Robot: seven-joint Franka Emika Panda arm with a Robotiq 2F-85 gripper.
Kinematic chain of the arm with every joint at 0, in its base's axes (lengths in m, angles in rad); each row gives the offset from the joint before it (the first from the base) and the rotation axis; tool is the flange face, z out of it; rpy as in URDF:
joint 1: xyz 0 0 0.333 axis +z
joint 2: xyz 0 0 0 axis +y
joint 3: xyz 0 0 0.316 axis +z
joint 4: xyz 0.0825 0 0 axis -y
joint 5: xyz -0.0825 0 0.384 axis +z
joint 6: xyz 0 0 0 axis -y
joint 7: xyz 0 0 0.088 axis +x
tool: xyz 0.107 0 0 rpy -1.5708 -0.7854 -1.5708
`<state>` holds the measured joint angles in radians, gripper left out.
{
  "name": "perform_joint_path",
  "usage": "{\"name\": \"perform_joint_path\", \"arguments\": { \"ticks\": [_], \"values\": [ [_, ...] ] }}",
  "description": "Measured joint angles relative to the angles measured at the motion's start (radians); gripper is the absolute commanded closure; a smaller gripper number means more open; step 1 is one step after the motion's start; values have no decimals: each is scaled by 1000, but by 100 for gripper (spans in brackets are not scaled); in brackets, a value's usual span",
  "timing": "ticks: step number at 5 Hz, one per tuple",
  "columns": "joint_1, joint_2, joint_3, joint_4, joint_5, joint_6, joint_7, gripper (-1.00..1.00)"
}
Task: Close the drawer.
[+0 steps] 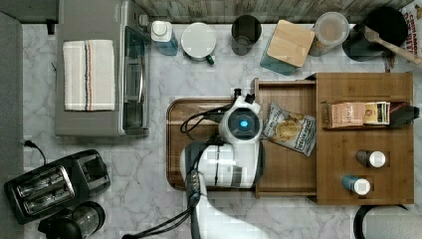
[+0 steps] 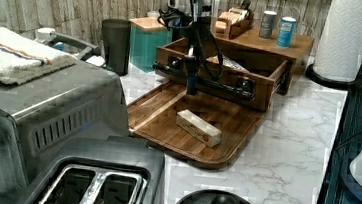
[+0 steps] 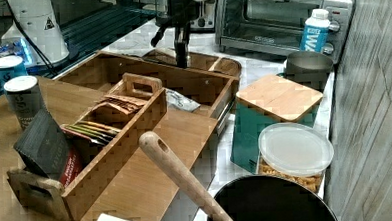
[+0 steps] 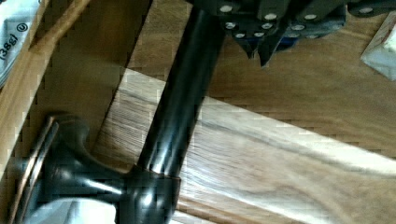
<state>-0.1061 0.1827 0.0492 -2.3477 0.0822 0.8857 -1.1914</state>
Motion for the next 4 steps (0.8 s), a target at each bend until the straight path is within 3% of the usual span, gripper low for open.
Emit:
{"name": "perform_joint_path", "arguments": {
  "ticks": [1,3,4],
  "values": [
    [-31,24,-45,20,21,7,-7,100],
    [-58,17,-137,61,-138,-77,146,100],
    [-91,30,-148,62,-111,-34,43,100]
  ]
}}
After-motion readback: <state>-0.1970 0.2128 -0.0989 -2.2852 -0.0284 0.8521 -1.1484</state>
